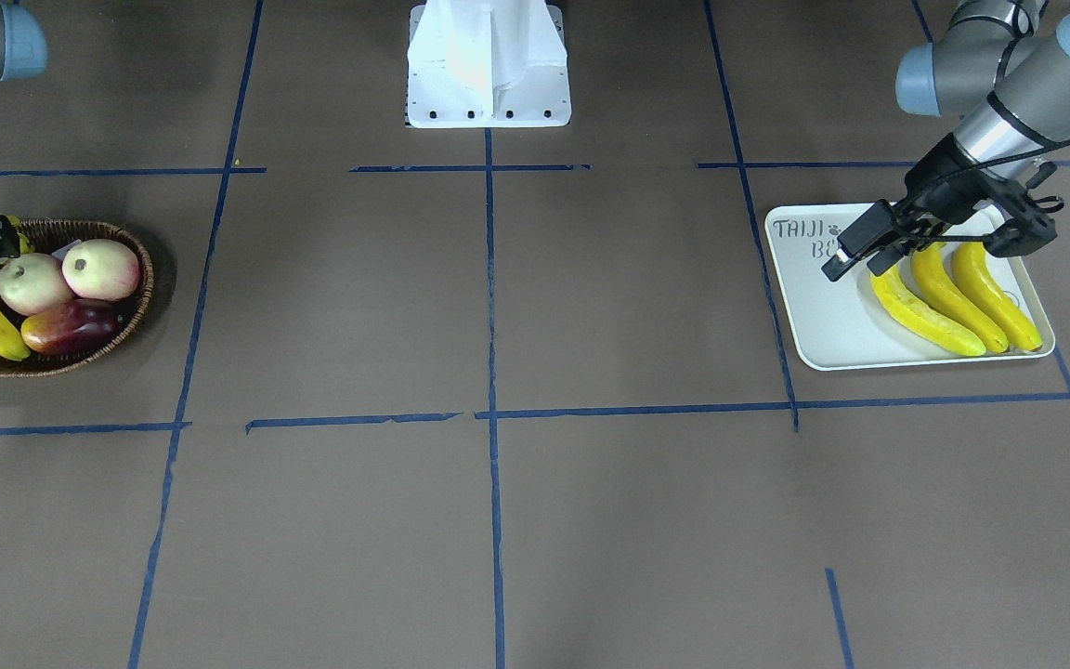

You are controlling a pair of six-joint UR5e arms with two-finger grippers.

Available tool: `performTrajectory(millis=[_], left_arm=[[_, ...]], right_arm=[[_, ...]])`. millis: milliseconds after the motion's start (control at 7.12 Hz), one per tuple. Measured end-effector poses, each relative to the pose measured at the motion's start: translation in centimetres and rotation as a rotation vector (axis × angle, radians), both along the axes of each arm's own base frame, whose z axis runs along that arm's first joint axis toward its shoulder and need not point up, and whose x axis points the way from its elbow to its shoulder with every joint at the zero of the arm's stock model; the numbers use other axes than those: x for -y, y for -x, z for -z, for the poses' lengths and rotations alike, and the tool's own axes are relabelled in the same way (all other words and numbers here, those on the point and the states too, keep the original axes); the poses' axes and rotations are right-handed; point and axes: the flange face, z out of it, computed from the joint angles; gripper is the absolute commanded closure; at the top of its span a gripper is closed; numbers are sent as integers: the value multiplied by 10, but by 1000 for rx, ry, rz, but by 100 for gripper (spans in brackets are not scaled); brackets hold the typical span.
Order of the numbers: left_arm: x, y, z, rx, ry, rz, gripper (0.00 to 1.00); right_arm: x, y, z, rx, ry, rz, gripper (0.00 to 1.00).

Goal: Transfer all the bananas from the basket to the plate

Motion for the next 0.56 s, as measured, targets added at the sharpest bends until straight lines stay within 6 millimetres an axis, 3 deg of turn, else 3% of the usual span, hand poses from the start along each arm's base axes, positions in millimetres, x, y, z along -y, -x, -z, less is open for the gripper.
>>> performTrajectory(millis=[281, 562], left_arm=[[3, 0, 13, -40, -79, 1, 0], [-3, 6, 11, -43, -156, -14, 0]], right_arm=[[0, 0, 0, 0, 0, 0, 1], [0, 0, 0, 0, 0, 0, 1]])
